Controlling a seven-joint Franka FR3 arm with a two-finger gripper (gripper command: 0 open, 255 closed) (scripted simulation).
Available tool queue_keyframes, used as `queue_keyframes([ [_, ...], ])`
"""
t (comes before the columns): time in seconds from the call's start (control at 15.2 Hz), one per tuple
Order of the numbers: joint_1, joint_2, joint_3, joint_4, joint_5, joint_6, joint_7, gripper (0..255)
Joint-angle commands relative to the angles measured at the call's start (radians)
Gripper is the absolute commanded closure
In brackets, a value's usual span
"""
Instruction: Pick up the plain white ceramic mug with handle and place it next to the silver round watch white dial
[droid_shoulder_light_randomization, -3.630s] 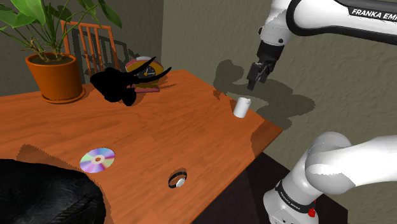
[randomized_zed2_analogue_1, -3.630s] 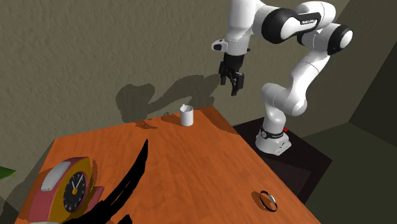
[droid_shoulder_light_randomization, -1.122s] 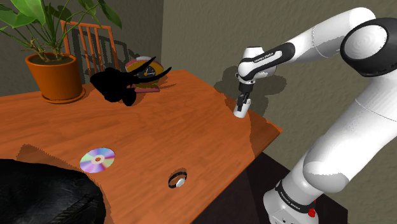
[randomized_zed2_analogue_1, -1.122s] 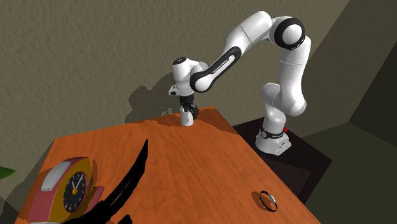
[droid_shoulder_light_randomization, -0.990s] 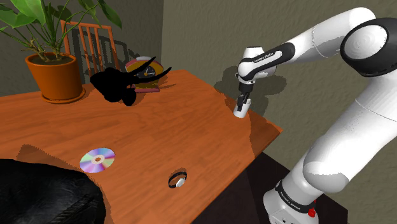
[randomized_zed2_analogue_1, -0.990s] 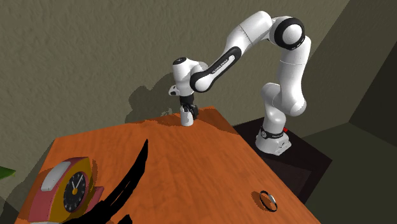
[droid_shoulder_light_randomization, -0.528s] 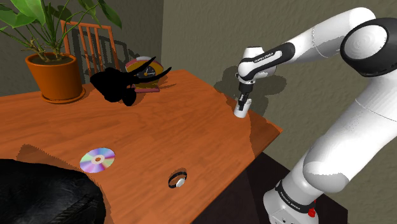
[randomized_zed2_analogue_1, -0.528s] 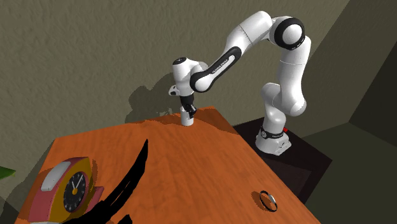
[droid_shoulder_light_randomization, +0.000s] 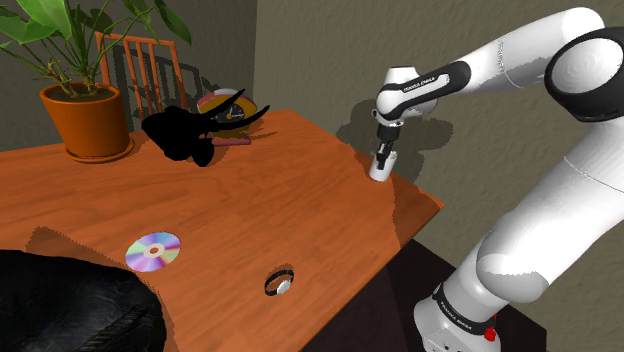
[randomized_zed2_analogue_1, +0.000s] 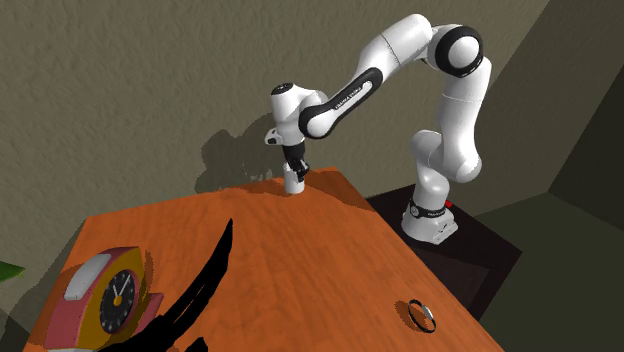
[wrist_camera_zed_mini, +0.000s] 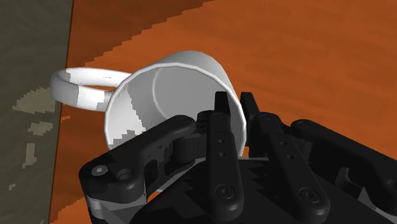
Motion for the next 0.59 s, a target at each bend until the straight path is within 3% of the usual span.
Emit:
queue_keyframes([
  [0.0,0.0,-0.013,0.001,0.017,-0.003,-0.029,-0.001,255],
  [0.53,0.003,-0.063,0.008,0.078,-0.014,-0.139,0.0,255],
])
